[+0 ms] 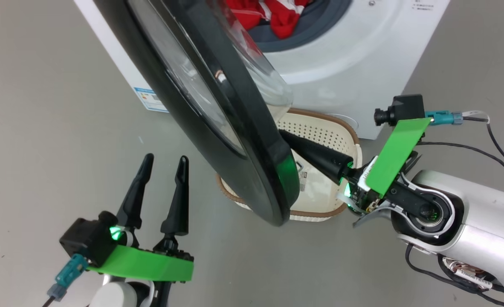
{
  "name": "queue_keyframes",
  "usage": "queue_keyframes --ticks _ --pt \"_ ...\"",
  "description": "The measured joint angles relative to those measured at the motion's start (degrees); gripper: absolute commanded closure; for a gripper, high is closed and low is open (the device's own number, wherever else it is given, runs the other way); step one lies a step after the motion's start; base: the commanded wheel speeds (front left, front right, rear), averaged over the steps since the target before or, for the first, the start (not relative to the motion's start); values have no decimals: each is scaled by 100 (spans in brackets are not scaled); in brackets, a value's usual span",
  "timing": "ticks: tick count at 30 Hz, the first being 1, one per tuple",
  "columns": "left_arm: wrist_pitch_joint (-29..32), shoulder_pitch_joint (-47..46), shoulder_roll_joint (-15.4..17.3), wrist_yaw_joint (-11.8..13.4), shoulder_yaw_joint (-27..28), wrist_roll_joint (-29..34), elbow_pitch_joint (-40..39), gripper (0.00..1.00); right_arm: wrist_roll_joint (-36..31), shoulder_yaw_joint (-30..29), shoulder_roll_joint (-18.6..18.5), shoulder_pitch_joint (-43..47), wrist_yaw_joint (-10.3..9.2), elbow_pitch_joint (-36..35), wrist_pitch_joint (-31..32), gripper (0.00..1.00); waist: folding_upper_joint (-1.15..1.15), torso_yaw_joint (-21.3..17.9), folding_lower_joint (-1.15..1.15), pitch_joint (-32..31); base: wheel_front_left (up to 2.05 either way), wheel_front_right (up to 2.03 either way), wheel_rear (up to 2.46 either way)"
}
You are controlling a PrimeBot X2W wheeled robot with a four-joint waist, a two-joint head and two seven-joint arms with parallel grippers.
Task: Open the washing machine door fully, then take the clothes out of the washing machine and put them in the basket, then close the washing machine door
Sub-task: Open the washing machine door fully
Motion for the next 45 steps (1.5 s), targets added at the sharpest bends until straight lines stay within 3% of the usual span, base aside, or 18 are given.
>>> queue_keyframes --ticks 45 --pt "0 314 0 202 -129 -243 -24 0 -44 333 254 227 1 386 458 100 0 1331 0 -330 0 0 0"
